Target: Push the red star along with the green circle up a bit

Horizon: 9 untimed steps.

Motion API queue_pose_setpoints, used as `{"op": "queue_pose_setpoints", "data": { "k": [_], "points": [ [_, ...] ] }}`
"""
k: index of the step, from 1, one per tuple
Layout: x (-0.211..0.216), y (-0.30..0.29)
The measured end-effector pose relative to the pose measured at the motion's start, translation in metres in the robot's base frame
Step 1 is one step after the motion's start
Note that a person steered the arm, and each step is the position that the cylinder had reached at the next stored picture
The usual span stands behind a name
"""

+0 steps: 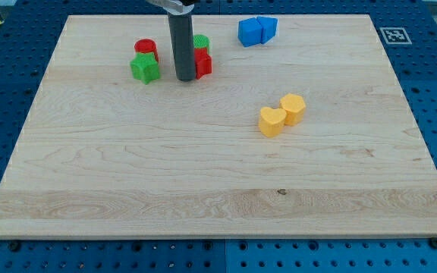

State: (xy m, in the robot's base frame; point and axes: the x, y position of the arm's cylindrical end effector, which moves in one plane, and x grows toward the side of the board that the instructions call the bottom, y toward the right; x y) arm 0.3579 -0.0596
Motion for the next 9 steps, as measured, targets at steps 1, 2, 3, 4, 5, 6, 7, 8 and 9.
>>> {"op": "queue_pose_setpoints", "data": {
  "k": [1,2,3,4,5,6,7,8,9],
  "points": [
    [0.001,0.000],
    [0.019,0.000],
    [0.026,0.000],
    [0.026,0.000],
    [0.027,0.000],
    [0.023,0.004],
    [0.017,0.027],
    [-0.016,0.044],
    [-0.053,0.054]
  ]
}}
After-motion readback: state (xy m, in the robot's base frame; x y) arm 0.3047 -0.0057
